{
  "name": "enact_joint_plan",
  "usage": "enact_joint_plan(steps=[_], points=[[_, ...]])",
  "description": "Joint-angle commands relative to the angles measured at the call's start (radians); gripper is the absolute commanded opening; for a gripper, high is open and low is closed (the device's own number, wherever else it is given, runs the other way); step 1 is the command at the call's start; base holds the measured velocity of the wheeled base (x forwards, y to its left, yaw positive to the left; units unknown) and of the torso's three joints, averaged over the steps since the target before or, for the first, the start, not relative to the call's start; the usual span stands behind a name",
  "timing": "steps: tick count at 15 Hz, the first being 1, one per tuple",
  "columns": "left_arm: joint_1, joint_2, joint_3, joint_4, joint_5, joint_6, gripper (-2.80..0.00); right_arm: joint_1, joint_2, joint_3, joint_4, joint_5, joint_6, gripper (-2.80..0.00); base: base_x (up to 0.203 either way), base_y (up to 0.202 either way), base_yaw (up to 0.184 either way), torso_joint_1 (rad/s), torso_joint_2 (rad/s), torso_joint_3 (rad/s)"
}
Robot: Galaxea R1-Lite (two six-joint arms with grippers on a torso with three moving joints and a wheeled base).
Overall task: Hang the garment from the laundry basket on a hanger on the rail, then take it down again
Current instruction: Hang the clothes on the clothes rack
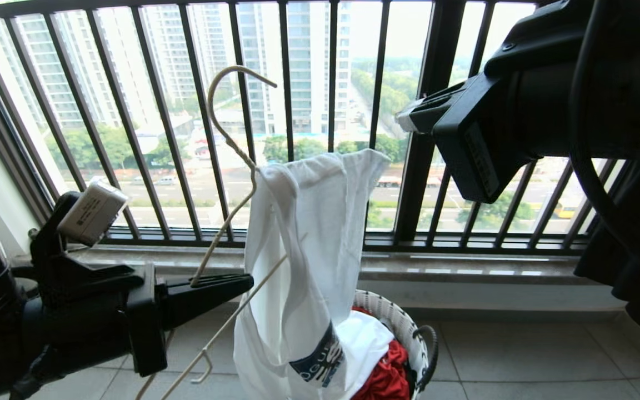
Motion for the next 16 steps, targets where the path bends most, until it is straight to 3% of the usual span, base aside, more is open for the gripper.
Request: enact_joint_plan(steps=[1, 2, 5, 9, 16], points=[[0.001, -0.060, -0.001, 0.040, -0.056, -0.002, -2.80, 0.000, 0.029, -0.049, 0.097, 0.024, -0.007, -2.80, 0.000, 0.000, 0.000, 0.000, 0.00, 0.000], [0.001, -0.078, -0.002, 0.067, -0.084, -0.001, -2.80, -0.001, 0.029, -0.052, 0.135, 0.061, -0.016, 0.00, 0.000, 0.000, 0.000, 0.000, 0.00, 0.000], [0.001, -0.107, -0.003, 0.096, -0.124, 0.000, -2.80, -0.033, 0.051, -0.068, 0.149, 0.117, -0.030, 0.00, 0.000, 0.000, 0.000, 0.000, 0.00, 0.000], [-0.001, -0.123, -0.001, 0.099, -0.126, 0.001, -2.80, -0.071, 0.100, -0.132, 0.149, 0.235, -0.049, 0.00, 0.000, 0.000, 0.000, 0.000, 0.00, 0.000], [-0.001, -0.149, 0.005, 0.101, -0.163, 0.000, -2.80, -0.078, 0.118, -0.135, 0.152, 0.414, -0.150, 0.00, 0.000, 0.000, 0.000, 0.000, 0.00, 0.000]])
